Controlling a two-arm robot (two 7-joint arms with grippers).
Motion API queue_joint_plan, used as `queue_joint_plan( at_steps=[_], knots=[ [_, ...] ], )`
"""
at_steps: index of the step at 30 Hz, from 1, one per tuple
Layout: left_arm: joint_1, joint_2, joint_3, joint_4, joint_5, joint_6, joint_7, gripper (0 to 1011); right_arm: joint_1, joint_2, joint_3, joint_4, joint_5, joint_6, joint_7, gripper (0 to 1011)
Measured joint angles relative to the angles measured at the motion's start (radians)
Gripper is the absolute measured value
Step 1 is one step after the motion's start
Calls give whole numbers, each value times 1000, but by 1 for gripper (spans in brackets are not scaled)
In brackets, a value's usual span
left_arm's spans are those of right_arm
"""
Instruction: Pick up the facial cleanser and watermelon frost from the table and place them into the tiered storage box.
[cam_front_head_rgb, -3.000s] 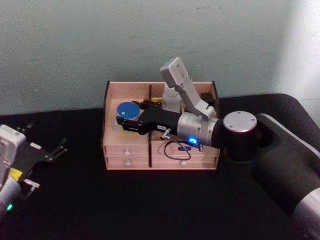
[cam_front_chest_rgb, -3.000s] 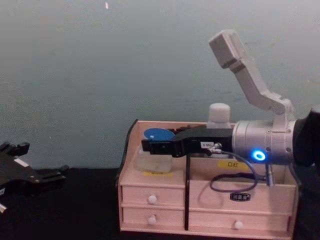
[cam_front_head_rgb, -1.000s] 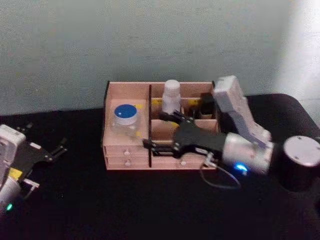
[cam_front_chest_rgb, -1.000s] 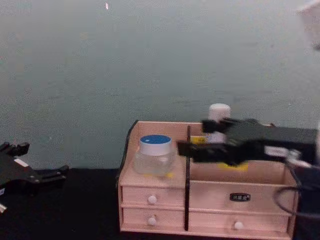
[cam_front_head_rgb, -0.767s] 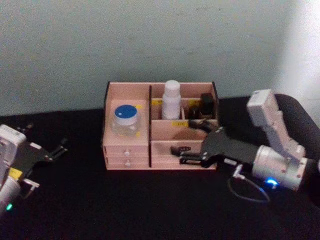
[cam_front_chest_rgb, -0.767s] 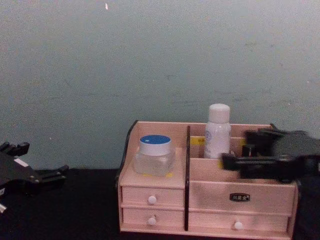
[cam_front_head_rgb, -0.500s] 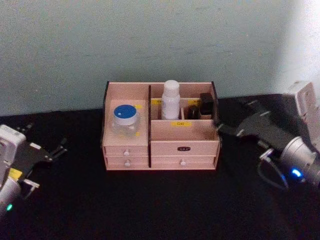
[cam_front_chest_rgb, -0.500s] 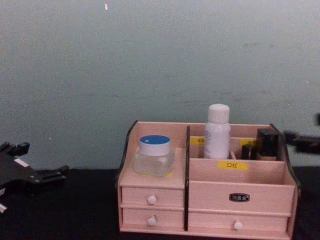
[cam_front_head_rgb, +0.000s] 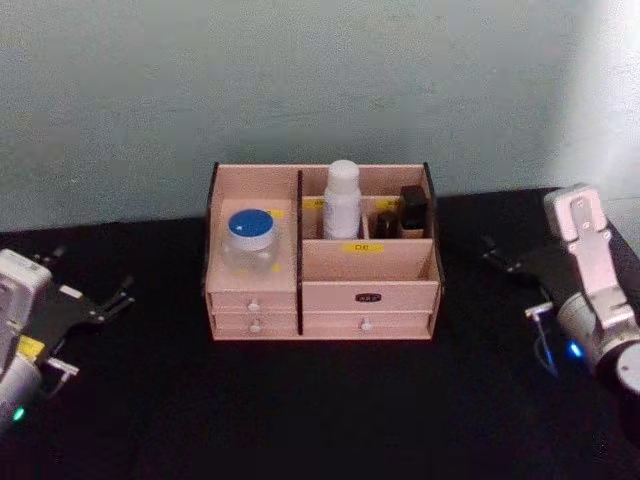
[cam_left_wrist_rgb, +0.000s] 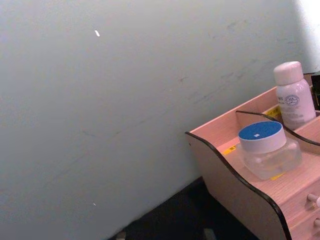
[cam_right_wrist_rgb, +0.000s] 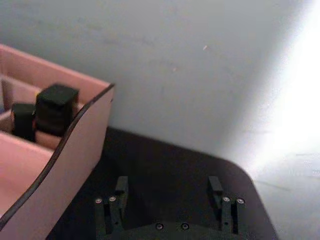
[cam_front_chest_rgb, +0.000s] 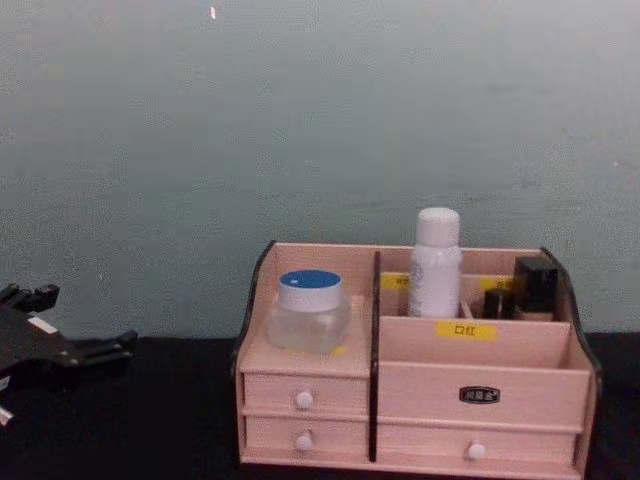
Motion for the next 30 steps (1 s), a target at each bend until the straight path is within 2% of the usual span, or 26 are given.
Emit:
queue_joint_plan(
  at_steps=[5, 30],
  knots=[
    [0, 0, 0, 0, 0, 0, 0, 1001, 11, -21, -18, 46, -26, 6, 2, 1002],
    [0, 0, 0, 0, 0, 0, 0, 1001, 6, -12, -14, 29, -17, 2, 7, 1002]
  ],
)
